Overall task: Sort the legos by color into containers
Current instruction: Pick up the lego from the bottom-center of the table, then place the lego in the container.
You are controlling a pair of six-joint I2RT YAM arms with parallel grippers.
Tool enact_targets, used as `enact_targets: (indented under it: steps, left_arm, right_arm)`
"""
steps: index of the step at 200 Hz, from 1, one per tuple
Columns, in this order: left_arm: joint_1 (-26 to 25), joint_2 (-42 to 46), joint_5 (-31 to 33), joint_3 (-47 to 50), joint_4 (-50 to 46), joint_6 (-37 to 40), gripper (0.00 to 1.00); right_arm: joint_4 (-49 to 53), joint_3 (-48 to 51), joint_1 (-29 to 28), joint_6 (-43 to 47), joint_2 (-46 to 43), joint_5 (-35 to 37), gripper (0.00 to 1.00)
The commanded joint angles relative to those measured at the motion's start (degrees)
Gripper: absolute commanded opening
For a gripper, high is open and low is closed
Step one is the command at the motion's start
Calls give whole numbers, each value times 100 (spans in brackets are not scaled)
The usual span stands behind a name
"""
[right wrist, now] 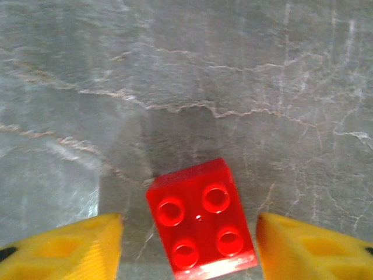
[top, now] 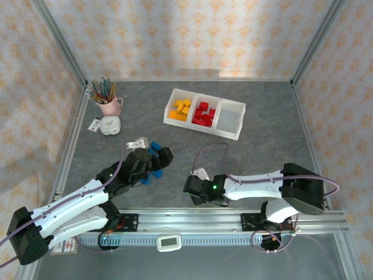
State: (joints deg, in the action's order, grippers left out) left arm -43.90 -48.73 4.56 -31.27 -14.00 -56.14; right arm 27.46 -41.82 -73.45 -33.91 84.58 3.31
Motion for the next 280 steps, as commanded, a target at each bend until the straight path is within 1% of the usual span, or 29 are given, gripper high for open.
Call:
enact_targets:
  steps: [1, 34, 59, 75, 93, 105, 117, 135, 143, 154, 167, 196, 206, 229, 242, 262, 280]
  left_arm:
    - [-38, 26, 110, 68, -68, -91, 99]
    - [-34, 21, 141, 62, -51, -73, 99]
    - [-29, 21, 154, 42, -36, -27, 99]
    - [-29, 4, 210, -64, -49, 81, 99]
    - [-5, -44, 326, -276, -132, 268, 99]
    - [32, -98, 445, -447, -204, 393, 99]
    - [103, -170, 482, -601, -248, 544, 99]
    - [280, -274, 511, -809, -309, 728, 99]
    - [380, -318, 503, -870, -278, 798, 99]
    - [517, -361, 445, -932, -182, 881, 99]
    - [645, -447, 364, -1039, -90, 971, 99]
    - [776, -745, 423, -1309, -50, 1176, 99]
    - [810, -849, 469, -1376, -40, 1219, 99]
    - [857, -1002, 493, -1474, 68, 1237, 99]
    - [873, -1033, 477, -1486, 156, 1237, 99]
    - [898, -1033, 485, -1488, 239, 1237, 99]
    - [922, -1018, 489, -1495, 223, 1228, 99]
  right_arm:
    - [134, -77, -20, -151, 119, 550, 53]
    - [-6, -97, -20, -97, 134, 565, 32]
    - [212, -395, 20, 16, 85, 792, 28]
    - [276, -665, 226, 223, -33, 799, 28]
    - [231, -1038, 673, 510, -153, 786, 28]
    - [96, -1289, 1081, 679, -162, 776, 30]
    - [1, -1605, 1580, 886, -43, 673, 31]
    - [-236, -2093, 2205, 1244, 253, 840, 31]
    - [-399, -2314, 2476, 1400, 438, 913, 32]
    - [-512, -2718, 2870, 1597, 789, 831, 32]
    - [-649, -3194, 3223, 1758, 1215, 863, 32]
    - [-881, -4165, 3784, 2045, 2156, 930, 32]
    - [-950, -4466, 3961, 2102, 2484, 833, 32]
    - [-902, -5187, 4233, 2253, 3138, 745, 41]
    - [-850, -5501, 4286, 2364, 3340, 750, 50]
    - [-908, -5598, 4286, 2571, 3298, 507, 61]
    - [-897, -5428, 4239, 2547, 3064, 409, 63]
